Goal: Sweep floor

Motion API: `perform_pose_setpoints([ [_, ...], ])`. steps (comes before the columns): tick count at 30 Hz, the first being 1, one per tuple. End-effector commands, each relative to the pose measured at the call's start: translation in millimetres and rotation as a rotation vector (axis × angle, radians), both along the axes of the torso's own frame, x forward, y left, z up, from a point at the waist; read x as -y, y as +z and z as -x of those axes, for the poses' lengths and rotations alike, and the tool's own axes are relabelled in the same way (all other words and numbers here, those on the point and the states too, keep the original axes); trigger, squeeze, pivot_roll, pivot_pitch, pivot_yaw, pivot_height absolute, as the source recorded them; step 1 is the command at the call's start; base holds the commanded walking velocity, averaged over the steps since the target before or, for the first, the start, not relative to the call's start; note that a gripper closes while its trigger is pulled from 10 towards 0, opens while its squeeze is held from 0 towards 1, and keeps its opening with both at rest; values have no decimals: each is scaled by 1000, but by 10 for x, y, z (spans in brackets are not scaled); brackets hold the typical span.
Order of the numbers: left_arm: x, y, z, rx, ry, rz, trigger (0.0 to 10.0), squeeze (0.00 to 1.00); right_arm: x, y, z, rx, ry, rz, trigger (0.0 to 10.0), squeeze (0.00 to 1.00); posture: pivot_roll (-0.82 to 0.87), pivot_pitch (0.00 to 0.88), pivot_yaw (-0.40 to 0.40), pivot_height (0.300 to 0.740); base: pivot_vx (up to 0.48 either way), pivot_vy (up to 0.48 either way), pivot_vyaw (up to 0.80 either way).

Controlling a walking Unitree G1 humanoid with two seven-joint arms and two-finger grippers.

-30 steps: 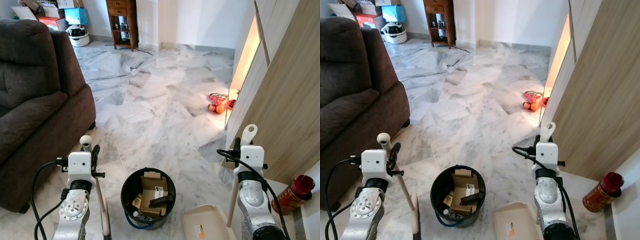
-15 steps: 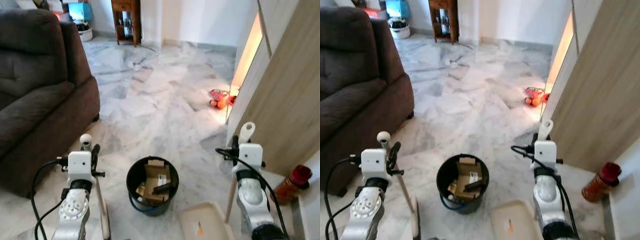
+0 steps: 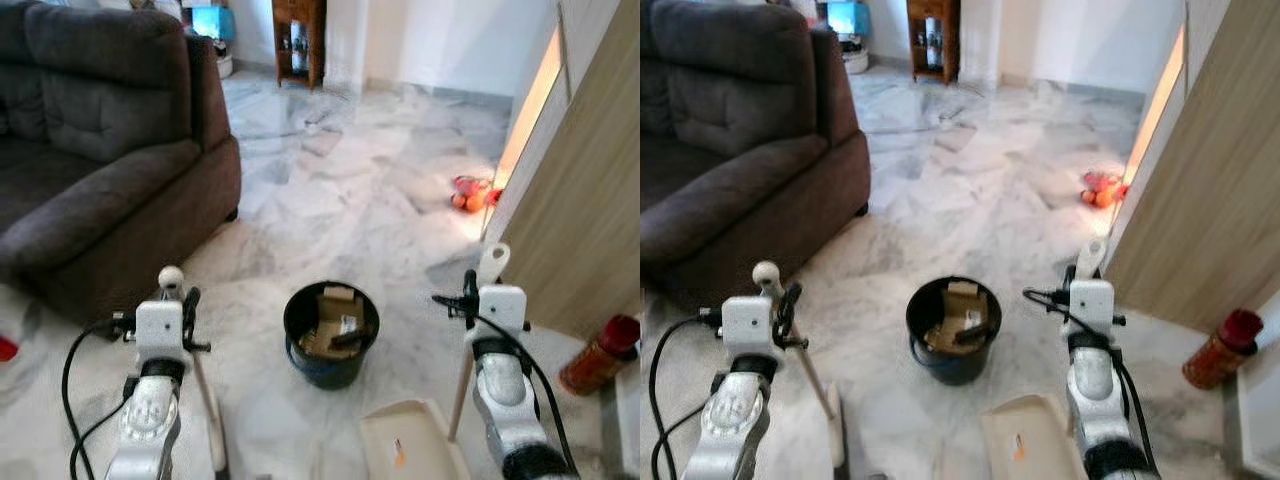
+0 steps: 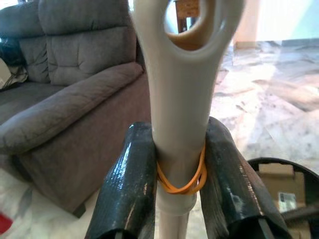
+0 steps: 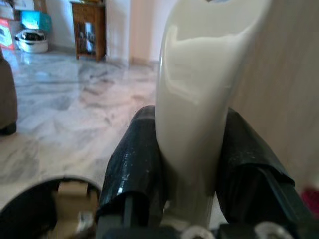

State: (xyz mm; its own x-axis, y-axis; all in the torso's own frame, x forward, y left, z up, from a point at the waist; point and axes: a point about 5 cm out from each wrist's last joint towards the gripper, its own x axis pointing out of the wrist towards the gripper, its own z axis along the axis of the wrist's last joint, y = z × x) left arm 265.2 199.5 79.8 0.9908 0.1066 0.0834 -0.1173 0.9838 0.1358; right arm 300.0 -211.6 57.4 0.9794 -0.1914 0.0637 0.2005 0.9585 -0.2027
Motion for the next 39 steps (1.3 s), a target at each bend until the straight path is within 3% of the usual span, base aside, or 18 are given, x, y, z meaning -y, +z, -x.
perform_pose_setpoints([
  [1,-31,112,-32,52,5,-25,10000,0,2,77,-44,36,3,-1,10000,0,151,0,15,740,0,0,0],
  [11,-29,109,-47,45,2,-26,10000,0,9,40,-39,15,-6,-19,10000,0,150,0,16,740,0,0,0],
  [33,0,86,-71,16,-17,-55,10000,0,-9,-21,-29,-17,-5,-36,10000,0,153,0,19,740,0,0,-800],
  [39,5,75,-72,14,-15,-54,10000,0,-14,-37,-22,-25,-4,-36,10000,0,150,0,18,740,0,-404,-800],
])
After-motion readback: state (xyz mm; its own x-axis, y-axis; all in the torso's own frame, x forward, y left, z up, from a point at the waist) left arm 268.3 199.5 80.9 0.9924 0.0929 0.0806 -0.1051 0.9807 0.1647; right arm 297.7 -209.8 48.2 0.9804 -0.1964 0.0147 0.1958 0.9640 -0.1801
